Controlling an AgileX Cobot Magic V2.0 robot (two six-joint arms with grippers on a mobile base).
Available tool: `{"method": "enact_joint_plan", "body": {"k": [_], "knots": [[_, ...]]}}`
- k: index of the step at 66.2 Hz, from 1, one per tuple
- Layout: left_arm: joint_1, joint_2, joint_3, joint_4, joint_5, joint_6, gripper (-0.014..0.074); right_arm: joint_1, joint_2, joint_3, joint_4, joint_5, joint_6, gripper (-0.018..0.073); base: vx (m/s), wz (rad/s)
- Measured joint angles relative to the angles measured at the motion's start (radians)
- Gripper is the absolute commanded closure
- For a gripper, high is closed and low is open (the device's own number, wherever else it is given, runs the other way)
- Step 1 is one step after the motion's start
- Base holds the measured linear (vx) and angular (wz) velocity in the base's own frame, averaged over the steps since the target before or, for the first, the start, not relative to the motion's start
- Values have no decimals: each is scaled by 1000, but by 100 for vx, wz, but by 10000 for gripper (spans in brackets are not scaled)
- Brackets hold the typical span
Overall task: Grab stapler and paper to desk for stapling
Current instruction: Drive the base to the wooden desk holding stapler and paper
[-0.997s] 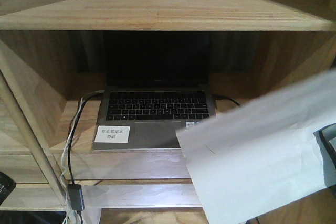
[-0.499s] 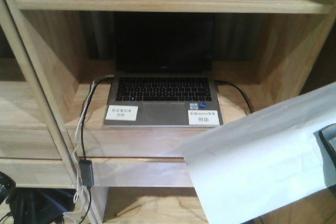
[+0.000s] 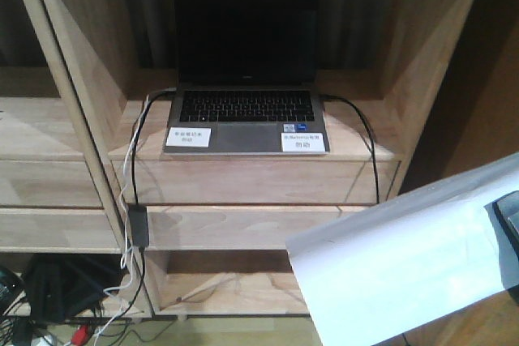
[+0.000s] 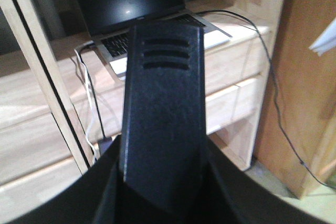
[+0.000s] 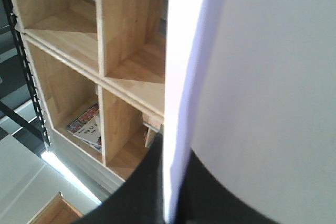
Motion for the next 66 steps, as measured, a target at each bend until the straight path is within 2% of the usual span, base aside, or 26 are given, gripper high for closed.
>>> {"method": "enact_joint_plan", "body": {"k": [32, 66], "knots": [[0, 0, 0, -2, 0, 0, 603, 0, 0, 0, 0, 0, 0, 564, -13, 7], [0, 0, 0, -1, -1, 0, 603, 0, 0, 0, -1, 0, 0, 564, -6, 60]]}}
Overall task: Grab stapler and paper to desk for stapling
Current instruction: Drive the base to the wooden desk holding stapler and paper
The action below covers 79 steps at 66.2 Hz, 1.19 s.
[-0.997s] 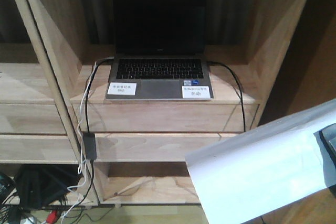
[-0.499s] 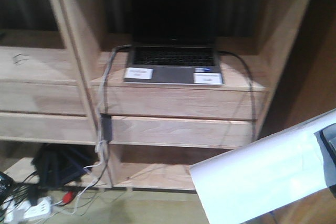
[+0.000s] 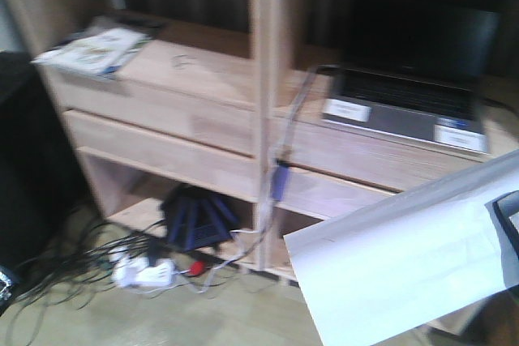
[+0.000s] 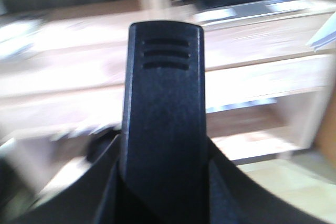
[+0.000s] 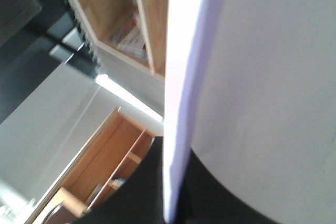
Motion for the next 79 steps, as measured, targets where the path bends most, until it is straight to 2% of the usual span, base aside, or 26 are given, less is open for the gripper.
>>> {"method": "enact_joint_plan", "body": {"k": [79], "knots": [[0, 0, 0, 0, 1, 0, 603, 0, 0, 0, -3, 0, 0, 564, 5, 47]]}}
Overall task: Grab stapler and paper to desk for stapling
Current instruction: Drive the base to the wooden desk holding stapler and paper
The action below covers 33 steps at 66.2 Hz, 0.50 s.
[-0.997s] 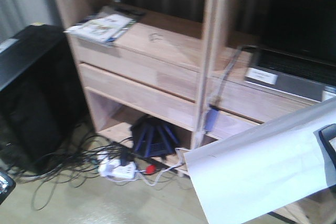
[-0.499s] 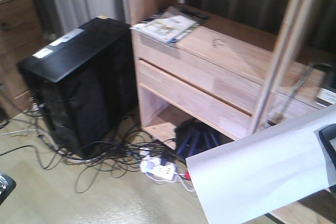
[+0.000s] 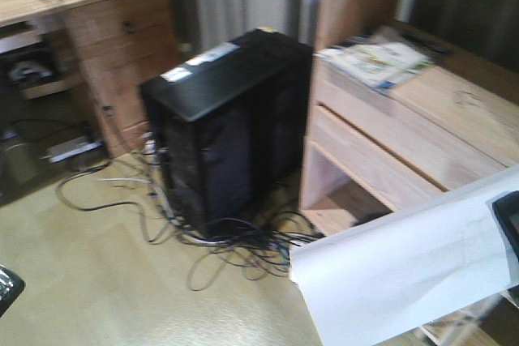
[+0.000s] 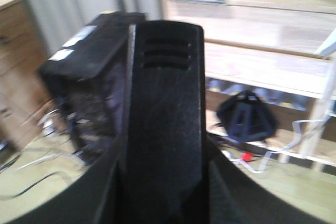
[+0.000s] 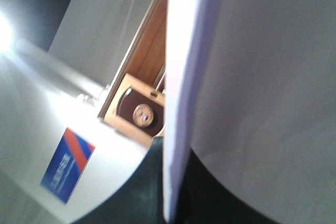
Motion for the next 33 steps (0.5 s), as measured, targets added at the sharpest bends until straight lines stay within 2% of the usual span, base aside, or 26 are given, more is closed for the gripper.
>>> {"method": "enact_joint_plan", "body": {"k": [33], "knots": [[0, 0, 0, 0, 0, 0, 603, 0, 0, 0, 0, 0, 0, 564, 16, 65]]}}
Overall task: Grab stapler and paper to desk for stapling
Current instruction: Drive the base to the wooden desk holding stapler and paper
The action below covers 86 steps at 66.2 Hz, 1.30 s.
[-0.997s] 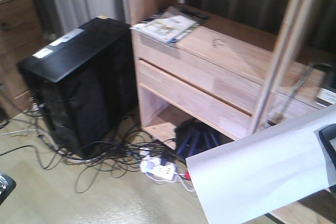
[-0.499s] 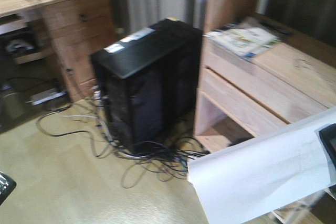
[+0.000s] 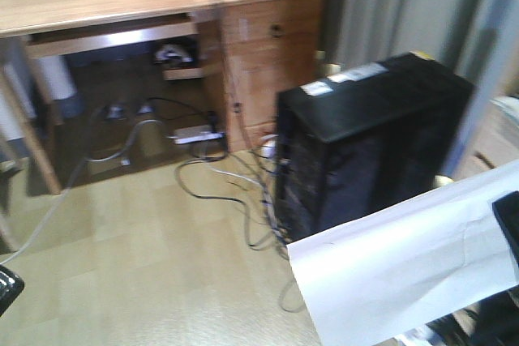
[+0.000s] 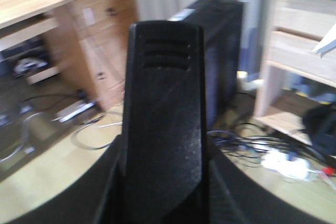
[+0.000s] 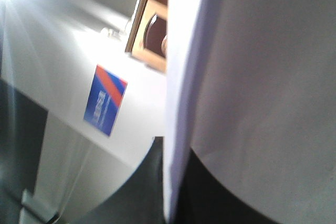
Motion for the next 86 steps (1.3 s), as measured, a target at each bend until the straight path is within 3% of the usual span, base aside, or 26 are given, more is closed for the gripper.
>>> {"method": "enact_joint_plan", "body": {"k": [34, 86], "knots": [[0, 0, 0, 0, 0, 0, 603, 0, 0, 0, 0, 0, 0, 564, 19, 40], [0, 0, 0, 0, 0, 0, 603, 0, 0, 0, 0, 0, 0, 564, 26, 11]]}}
